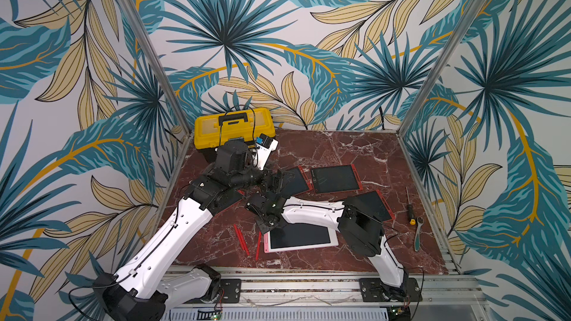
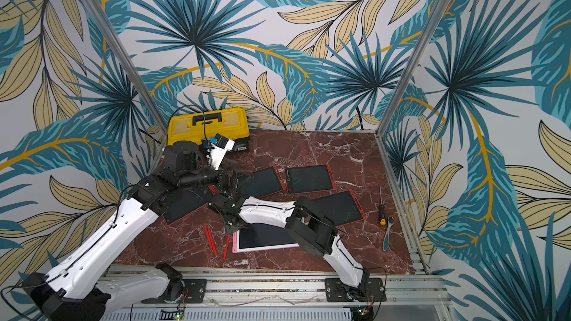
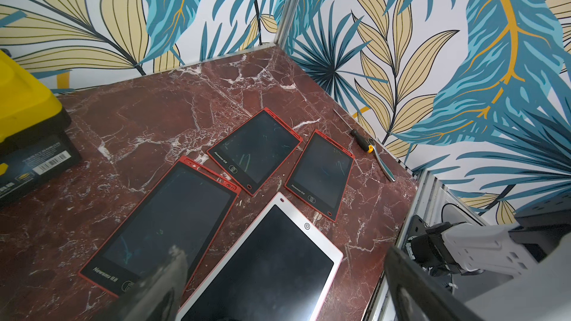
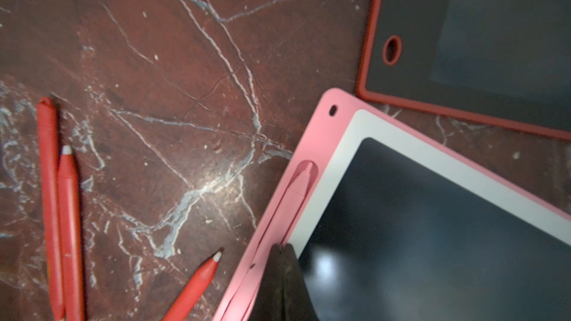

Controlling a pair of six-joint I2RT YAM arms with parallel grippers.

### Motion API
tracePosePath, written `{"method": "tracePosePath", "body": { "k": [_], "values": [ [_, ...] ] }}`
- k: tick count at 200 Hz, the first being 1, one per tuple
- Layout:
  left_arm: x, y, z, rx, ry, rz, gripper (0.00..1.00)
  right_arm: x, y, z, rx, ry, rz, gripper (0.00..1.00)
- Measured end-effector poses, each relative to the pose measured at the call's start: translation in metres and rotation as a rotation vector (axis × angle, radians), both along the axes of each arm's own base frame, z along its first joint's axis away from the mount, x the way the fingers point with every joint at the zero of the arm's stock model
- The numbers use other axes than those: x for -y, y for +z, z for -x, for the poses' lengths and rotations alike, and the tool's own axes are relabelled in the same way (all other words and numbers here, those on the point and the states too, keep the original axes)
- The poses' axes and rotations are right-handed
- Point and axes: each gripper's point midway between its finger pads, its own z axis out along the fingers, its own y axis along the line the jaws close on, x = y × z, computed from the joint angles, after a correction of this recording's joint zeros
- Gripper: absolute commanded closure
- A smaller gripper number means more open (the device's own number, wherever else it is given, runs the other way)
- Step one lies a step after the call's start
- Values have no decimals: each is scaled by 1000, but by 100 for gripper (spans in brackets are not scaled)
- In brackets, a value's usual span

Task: Place the stylus back onto the writing tablet
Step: Adjust the stylus on the writing tablet.

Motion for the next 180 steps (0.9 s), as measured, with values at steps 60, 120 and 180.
{"method": "tracePosePath", "body": {
  "k": [60, 120, 180],
  "values": [
    [-2, 0, -2, 3, 16, -4, 0, -1, 8, -14, -5, -21, -52, 100],
    [-2, 0, -2, 2, 16, -4, 0, -10, 10, -9, -34, 6, -91, 100],
    [-1, 0, -1, 1, 12, -2, 0, -5, 4, -8, -40, 2, -66, 100]
  ]
}}
